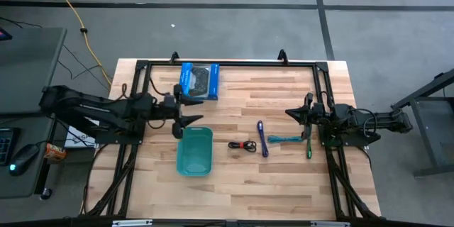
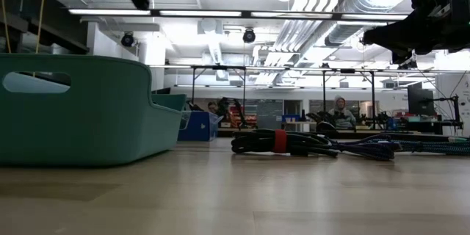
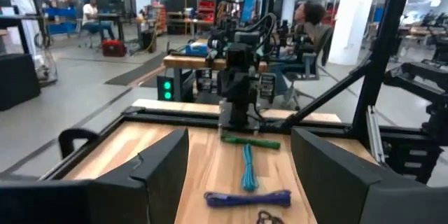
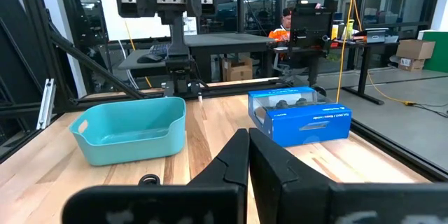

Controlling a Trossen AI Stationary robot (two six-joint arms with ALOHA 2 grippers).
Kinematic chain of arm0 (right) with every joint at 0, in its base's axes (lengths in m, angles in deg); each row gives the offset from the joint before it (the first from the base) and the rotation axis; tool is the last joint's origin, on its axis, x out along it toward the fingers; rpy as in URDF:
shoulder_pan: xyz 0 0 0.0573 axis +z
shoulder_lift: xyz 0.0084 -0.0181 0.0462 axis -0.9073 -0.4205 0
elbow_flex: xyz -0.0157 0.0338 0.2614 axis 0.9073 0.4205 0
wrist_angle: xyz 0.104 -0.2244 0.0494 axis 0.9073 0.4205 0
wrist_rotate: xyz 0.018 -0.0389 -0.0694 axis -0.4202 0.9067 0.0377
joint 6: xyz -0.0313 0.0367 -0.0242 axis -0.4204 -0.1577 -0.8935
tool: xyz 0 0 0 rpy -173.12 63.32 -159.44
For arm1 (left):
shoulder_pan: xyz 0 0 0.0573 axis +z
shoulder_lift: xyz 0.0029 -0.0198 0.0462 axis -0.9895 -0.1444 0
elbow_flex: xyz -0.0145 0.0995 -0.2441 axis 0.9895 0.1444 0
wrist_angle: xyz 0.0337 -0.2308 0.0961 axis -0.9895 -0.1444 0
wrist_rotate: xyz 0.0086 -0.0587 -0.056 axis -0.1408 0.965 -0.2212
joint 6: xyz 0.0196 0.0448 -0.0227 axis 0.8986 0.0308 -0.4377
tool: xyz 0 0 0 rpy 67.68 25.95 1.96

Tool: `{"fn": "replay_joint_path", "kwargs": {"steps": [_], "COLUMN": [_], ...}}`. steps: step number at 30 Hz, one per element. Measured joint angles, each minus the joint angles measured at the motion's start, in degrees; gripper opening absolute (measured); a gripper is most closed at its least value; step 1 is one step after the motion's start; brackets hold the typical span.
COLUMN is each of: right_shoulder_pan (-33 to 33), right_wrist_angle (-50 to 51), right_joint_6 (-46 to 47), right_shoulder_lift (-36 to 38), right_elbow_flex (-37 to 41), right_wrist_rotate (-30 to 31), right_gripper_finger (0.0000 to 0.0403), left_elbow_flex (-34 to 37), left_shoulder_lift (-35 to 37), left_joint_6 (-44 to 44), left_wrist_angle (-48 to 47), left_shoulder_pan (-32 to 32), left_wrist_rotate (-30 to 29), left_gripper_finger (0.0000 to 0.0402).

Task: Pick and place USB-C Cables
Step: Put the blue charger cable into the green bin

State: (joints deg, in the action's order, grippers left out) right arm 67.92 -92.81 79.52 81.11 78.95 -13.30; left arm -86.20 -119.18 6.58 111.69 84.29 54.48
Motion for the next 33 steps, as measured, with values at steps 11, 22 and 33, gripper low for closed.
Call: {"fn": "replay_joint_path", "kwargs": {"steps": [11, 22, 33], "right_shoulder_pan": [0.0, 0.0, 0.0], "right_wrist_angle": [0.0, 0.0, 0.0], "right_joint_6": [0.0, 0.0, 0.3], "right_shoulder_lift": [0.0, 0.0, 0.0], "right_elbow_flex": [0.0, 0.0, 0.0], "right_wrist_rotate": [0.0, 0.0, 0.0], "right_gripper_finger": [0.0, 0.0, 0.0], "left_elbow_flex": [-4.3, -5.9, -5.9], "left_shoulder_lift": [-10.2, -11.6, -11.0], "left_joint_6": [1.7, -1.1, 2.6], "left_wrist_angle": [6.5, 8.3, 8.5], "left_shoulder_pan": [4.3, 4.8, 3.6], "left_wrist_rotate": [4.9, 6.5, 6.5], "left_gripper_finger": [0.0233, 0.0234, 0.0234]}}
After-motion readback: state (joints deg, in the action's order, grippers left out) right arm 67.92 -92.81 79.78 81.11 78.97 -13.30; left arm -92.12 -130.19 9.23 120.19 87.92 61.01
